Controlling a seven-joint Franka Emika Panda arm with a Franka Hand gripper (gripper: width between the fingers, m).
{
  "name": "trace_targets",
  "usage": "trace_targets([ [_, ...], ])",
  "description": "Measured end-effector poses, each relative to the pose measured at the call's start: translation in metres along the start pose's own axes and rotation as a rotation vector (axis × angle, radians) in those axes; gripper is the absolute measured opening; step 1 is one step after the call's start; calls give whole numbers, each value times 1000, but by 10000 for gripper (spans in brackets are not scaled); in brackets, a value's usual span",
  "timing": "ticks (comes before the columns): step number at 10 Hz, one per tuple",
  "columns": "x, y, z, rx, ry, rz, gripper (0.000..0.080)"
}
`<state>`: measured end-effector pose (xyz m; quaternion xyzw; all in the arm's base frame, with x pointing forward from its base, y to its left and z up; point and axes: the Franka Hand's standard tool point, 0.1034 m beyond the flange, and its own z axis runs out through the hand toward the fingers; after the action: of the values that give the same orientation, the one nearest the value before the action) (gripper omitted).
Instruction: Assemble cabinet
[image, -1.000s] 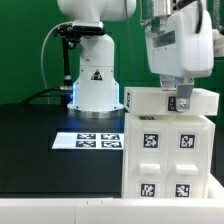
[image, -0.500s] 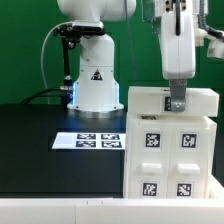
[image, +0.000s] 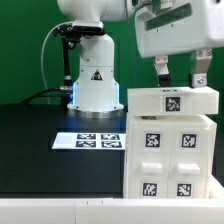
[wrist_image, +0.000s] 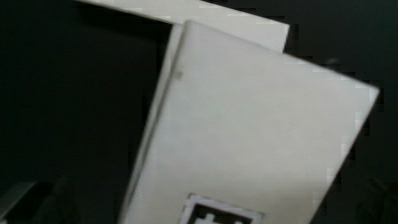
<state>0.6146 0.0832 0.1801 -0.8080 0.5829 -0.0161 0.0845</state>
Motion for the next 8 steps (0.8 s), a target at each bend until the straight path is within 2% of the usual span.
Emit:
trace_targets([
  [2, 1, 1, 1, -3, 1, -107, 797],
  [4, 4, -2, -2, 3, 2, -420, 797],
  [5, 3, -5, -7, 0, -3, -583, 797],
  [6, -1, -8, -11, -17, -4, -718, 797],
  [8, 0, -8, -11, -24, -3, -876, 797],
])
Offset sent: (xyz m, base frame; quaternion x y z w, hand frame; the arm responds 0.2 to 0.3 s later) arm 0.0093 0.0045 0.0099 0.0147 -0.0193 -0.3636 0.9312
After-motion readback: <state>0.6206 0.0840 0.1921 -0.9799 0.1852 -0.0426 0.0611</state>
